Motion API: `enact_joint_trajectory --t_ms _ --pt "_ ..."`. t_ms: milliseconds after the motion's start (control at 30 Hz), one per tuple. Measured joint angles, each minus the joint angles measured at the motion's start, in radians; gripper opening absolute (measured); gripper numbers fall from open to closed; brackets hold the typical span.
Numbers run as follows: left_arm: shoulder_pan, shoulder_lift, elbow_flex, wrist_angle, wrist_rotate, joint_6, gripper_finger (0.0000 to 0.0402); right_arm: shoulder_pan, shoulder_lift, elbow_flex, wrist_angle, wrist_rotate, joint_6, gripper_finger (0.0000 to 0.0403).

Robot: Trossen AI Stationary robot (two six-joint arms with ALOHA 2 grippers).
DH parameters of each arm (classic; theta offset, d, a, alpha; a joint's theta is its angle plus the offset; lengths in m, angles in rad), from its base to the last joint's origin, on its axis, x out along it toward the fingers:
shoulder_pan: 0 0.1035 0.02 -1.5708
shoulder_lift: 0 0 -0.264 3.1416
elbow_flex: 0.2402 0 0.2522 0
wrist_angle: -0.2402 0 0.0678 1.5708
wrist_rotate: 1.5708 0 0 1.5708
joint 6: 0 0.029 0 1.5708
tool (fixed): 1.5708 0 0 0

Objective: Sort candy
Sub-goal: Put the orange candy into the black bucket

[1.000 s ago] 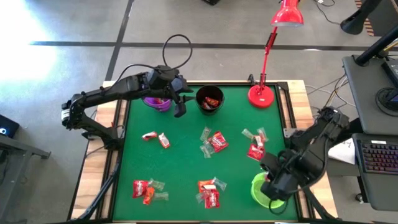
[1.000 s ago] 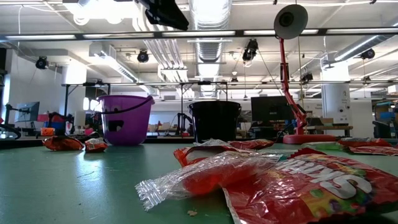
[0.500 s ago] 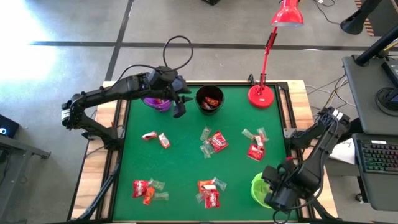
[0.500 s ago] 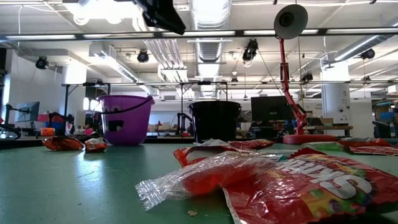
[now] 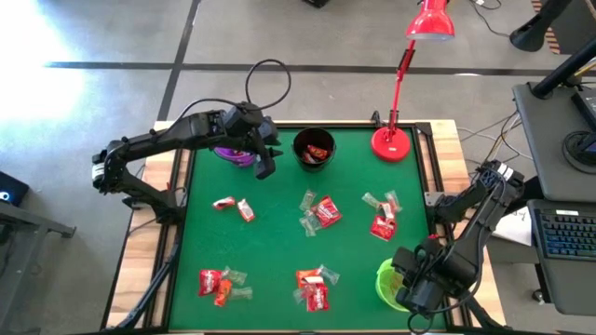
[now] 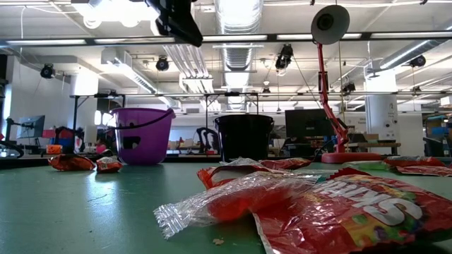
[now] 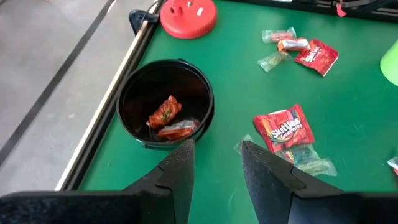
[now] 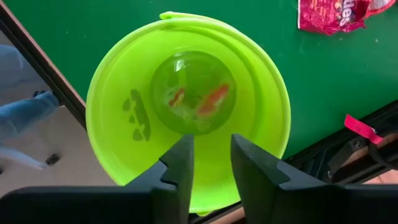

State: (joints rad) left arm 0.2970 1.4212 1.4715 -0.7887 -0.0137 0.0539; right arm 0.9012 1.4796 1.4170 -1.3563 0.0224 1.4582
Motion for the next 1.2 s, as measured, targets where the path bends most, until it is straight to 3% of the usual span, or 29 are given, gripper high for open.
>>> enact_joint_trajectory --t_ms 200,333,433,667,833,1200 --pt "-0.002 0.000 -0.001 -0.045 0.066 -0.055 0.0149 0.000 0.000 0.000 -0.032 0.004 -0.068 0.0141" --pt "-0.012 0.000 -0.002 -0.080 0.093 -0.104 0.0171 0.000 0.000 0.000 -0.161 0.015 -0.037 0.0153" --pt "-0.049 0.000 -0.013 -0.084 0.109 -0.141 0.0177 -0.001 -0.011 -0.012 -0.219 0.087 0.027 0.0157" --pt "-0.205 0.000 -0.100 -0.029 0.061 -0.175 0.0166 -0.029 -0.086 -0.053 -0.211 0.401 0.164 0.0152" --pt "-0.284 0.000 -0.171 0.064 0.060 -0.245 0.0159 -0.060 -0.143 -0.053 -0.214 0.533 0.201 0.0146" --pt "-0.378 0.001 -0.341 0.250 0.079 -0.369 0.0157 -0.142 -0.202 -0.053 -0.215 0.624 0.177 0.0144"
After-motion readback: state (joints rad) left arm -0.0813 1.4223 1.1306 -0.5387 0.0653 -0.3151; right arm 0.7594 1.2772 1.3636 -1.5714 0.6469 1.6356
